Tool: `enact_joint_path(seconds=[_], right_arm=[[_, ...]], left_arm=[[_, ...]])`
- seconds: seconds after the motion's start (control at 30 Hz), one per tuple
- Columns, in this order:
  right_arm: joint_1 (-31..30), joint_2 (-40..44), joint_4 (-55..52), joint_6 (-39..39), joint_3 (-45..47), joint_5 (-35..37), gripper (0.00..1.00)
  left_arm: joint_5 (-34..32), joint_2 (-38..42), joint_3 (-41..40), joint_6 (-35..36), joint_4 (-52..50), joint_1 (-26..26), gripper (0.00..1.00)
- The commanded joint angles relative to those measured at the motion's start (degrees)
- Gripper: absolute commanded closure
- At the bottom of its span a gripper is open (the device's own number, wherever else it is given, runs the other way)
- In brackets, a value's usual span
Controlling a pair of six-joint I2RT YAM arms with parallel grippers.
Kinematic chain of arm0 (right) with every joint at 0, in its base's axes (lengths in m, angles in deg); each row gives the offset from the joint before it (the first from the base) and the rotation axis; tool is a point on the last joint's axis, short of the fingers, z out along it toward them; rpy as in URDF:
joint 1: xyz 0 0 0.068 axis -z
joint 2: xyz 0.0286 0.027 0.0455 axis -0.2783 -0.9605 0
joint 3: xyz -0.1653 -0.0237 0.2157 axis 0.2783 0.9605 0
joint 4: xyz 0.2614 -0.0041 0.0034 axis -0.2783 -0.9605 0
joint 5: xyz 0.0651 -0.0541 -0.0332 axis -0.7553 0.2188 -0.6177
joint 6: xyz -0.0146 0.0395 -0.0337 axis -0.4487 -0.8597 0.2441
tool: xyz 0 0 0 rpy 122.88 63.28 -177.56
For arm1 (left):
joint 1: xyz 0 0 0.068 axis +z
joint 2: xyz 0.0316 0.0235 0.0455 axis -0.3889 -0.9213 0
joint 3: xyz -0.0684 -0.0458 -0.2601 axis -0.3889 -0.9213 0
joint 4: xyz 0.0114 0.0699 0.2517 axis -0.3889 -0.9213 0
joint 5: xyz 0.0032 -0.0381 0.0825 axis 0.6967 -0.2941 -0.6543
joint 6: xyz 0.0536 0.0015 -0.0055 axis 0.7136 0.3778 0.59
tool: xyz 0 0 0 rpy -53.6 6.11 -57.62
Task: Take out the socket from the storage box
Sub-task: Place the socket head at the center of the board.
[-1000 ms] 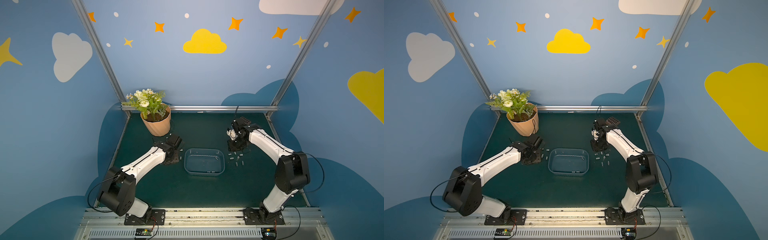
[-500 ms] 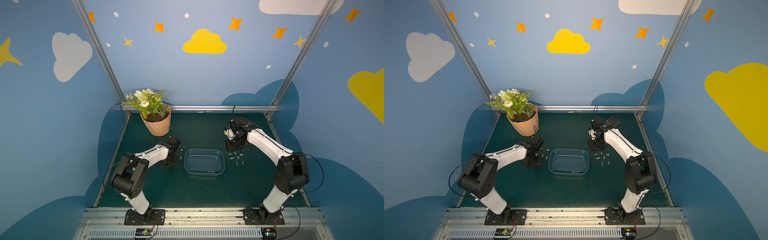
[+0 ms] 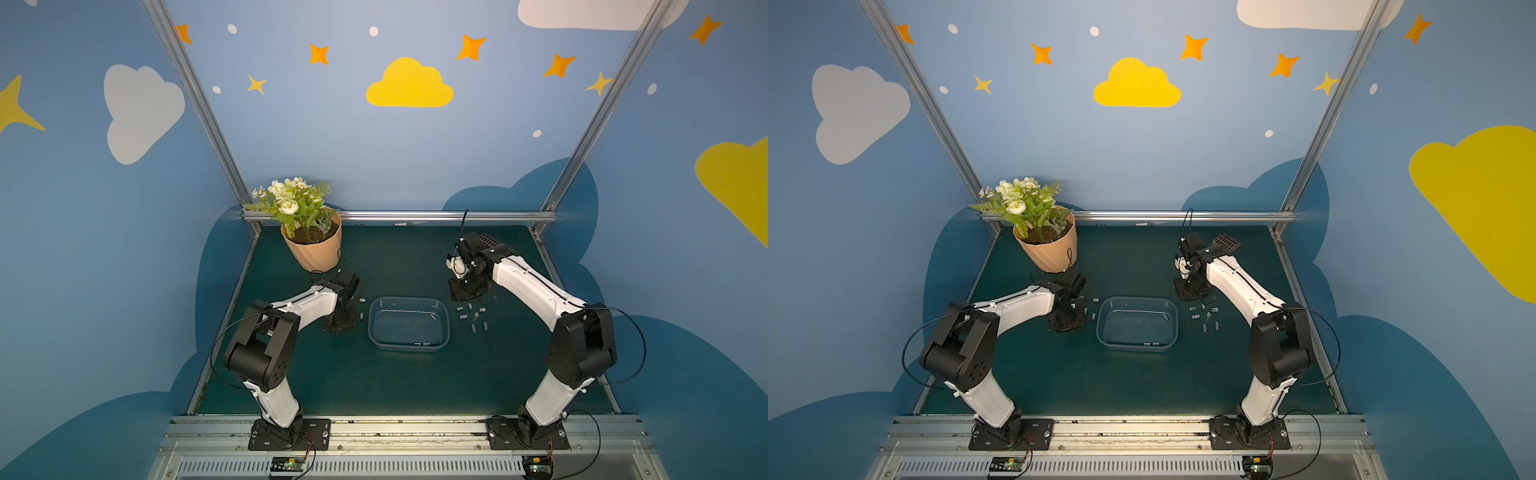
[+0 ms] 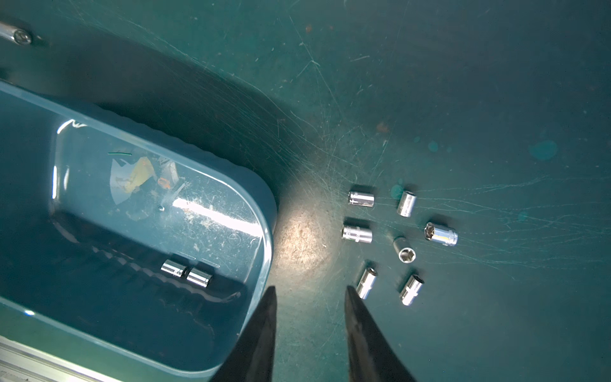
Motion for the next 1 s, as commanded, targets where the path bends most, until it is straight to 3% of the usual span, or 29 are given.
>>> enact_joint_path(seconds=[0.0,0.6,0.97], right_arm=[[-0.68,-0.69,-2.12,0.36,-1.76,0.64,0.65],[-9.26,-4.39,-2.90,0.70,-5.04,0.75,0.66],[-14.07,-11.93,-3.61,0.15,-7.97,7.52,0.68]], left_arm=[[-0.13,-0.31,0.25,0.74,-0.77,0.19,0.65],[-4.29,10.84,2.97,1.31,-5.72,0.67,0.53],[-2.31,13.07,0.98,0.59,-4.32,0.66,0.52]])
